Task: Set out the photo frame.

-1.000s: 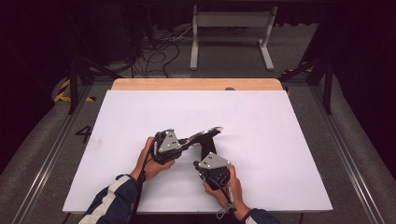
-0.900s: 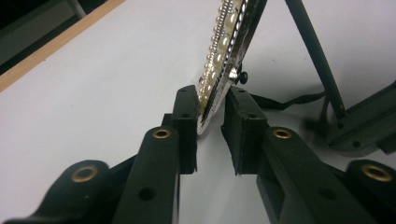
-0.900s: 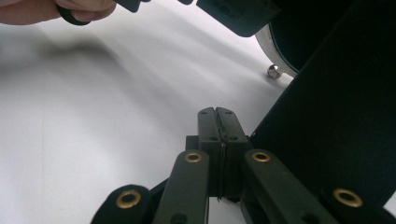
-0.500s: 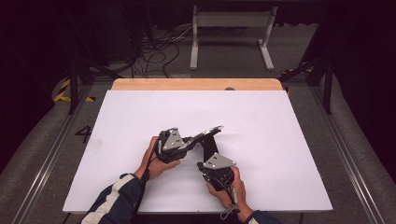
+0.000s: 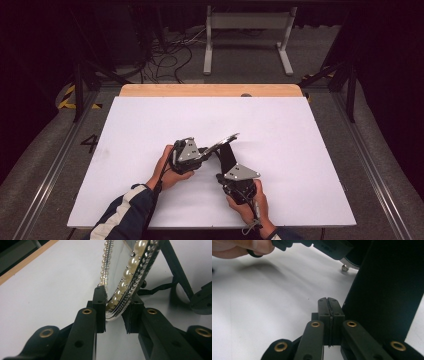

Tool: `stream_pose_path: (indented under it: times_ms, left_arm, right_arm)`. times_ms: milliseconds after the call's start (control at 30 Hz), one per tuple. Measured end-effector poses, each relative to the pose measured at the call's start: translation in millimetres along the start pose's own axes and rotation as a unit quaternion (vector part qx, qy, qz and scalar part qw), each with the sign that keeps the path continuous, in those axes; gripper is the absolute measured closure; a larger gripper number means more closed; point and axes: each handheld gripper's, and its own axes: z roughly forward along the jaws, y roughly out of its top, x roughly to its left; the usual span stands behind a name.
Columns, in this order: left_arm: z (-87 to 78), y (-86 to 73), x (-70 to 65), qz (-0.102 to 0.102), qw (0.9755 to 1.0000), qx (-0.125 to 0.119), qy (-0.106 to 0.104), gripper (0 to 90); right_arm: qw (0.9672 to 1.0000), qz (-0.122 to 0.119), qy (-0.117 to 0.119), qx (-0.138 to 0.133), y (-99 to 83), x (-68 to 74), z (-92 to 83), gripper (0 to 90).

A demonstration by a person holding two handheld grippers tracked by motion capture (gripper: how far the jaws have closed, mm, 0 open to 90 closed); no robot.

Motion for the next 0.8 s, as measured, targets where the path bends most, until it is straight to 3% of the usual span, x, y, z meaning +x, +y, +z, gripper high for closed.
stream_pose_path:
  times_ms: [167,267,367,800]
  left_arm:
    - [0.8,0.2,0.7,0.002,1.0000,-0.001,-0.003,75.2]
    - [5.4,-1.1,2.4,-0.012,0.9999,0.004,-0.002,71.0]
    - [7.5,-1.8,3.0,-0.012,0.9999,0.007,-0.004,71.2]
    - [12.3,-3.5,3.7,-0.008,0.9998,0.017,-0.002,73.2]
  right_arm:
    - [1.0000,0.004,-0.004,-0.001,-1.2,-3.0,-3.7,90.0]
    - [1.0000,0.005,-0.005,0.000,-1.4,-4.5,-5.1,90.0]
    - [1.0000,0.006,-0.006,-0.001,-1.9,-4.5,-5.3,90.0]
    - [0.9997,-0.011,-0.021,0.002,-1.8,6.1,4.4,90.0]
